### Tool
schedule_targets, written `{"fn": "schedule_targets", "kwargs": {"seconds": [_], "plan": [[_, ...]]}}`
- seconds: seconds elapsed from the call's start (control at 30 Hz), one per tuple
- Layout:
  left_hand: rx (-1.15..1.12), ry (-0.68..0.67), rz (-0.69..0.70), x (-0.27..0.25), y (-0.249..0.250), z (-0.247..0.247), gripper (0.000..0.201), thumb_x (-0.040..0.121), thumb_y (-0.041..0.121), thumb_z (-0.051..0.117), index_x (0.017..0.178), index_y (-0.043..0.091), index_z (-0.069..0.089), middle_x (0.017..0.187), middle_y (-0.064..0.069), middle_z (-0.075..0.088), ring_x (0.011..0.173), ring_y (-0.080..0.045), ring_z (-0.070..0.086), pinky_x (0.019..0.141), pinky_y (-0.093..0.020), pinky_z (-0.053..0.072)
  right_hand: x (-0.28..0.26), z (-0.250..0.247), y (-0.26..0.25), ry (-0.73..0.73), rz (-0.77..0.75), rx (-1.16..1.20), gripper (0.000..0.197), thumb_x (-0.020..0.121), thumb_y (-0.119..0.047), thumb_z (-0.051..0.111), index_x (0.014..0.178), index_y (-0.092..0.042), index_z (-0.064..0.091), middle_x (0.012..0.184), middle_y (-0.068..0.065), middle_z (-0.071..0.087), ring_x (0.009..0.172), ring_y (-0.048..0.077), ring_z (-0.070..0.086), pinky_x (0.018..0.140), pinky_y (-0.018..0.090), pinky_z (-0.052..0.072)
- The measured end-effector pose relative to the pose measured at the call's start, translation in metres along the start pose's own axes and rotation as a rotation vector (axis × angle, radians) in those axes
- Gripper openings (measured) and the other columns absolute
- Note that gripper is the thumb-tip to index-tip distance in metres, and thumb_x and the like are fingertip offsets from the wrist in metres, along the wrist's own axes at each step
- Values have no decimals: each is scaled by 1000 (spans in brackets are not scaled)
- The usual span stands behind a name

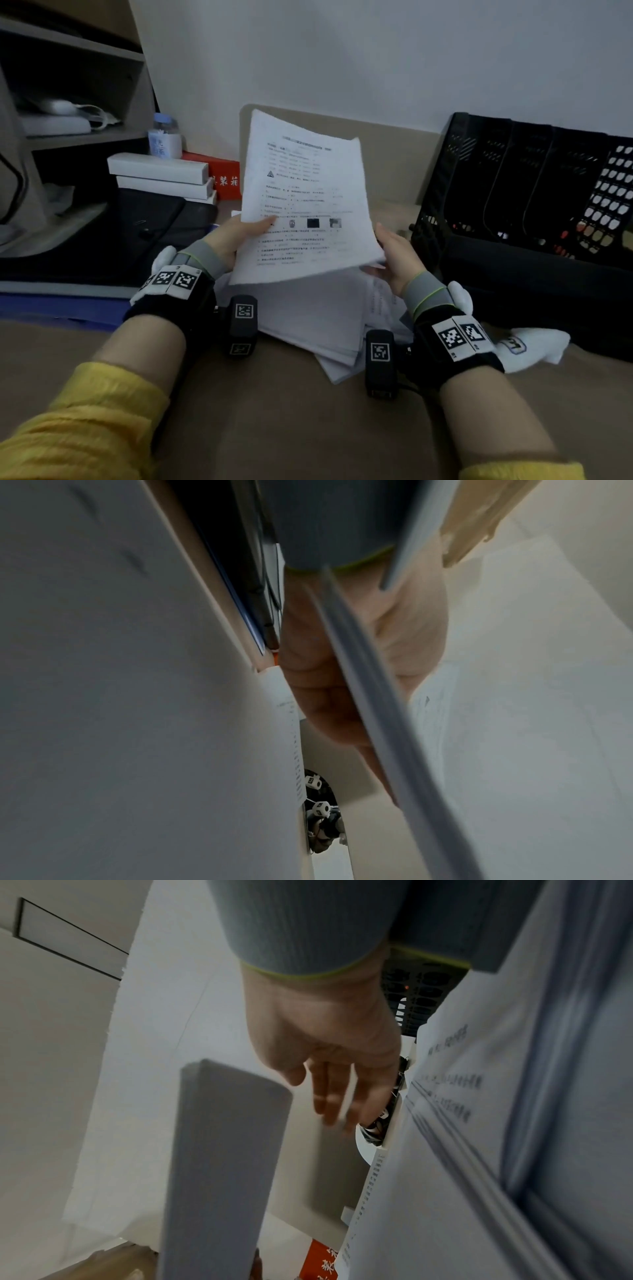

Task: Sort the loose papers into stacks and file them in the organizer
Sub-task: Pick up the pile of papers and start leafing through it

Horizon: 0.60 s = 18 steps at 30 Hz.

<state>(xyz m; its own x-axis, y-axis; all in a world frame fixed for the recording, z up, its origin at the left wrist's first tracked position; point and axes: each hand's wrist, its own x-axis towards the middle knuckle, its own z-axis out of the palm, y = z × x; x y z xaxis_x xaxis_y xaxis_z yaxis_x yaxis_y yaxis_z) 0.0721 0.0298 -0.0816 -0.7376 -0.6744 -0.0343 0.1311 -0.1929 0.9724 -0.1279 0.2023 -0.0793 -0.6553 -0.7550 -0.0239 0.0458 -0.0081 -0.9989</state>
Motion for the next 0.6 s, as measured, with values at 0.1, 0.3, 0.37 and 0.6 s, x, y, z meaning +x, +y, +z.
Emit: {"fn": "schedule_targets", "kwargs": {"seconds": [0.1, 0.3, 0.37, 0.6], "plan": [[-6, 43, -10, 3, -2, -10, 33, 97, 10, 52, 129, 7, 54, 110, -9, 69, 88, -22, 70, 70, -34, 60, 4, -2, 2, 149, 109, -94, 19, 94, -29, 50, 107, -20, 61, 98, -2, 60, 89, 15, 54, 65, 26, 40], [69, 140, -151, 9, -7, -13, 36, 100, 8, 46, 135, 2, 49, 84, -6, 70, 83, -23, 61, 79, -40, 50, 3, -7, 7, 140, 231, -109, 22, 93, -15, 54, 115, -10, 54, 89, 5, 50, 73, 17, 52, 58, 29, 45], [89, 148, -166, 10, -9, -12, 36, 100, 8, 46, 135, 2, 49, 85, -6, 69, 81, -24, 61, 78, -41, 50, 1, -7, 6, 112, 246, -81, 20, 92, -12, 54, 111, -8, 56, 85, 6, 52, 68, 18, 52, 55, 26, 52], [55, 139, -132, 13, -7, -14, 38, 99, 10, 48, 136, 4, 48, 125, -15, 60, 91, -26, 62, 93, -47, 45, 5, -8, 8, 159, 171, -297, 19, 85, -12, 65, 102, -8, 58, 84, 9, 52, 62, 16, 46, 55, 24, 36]]}}
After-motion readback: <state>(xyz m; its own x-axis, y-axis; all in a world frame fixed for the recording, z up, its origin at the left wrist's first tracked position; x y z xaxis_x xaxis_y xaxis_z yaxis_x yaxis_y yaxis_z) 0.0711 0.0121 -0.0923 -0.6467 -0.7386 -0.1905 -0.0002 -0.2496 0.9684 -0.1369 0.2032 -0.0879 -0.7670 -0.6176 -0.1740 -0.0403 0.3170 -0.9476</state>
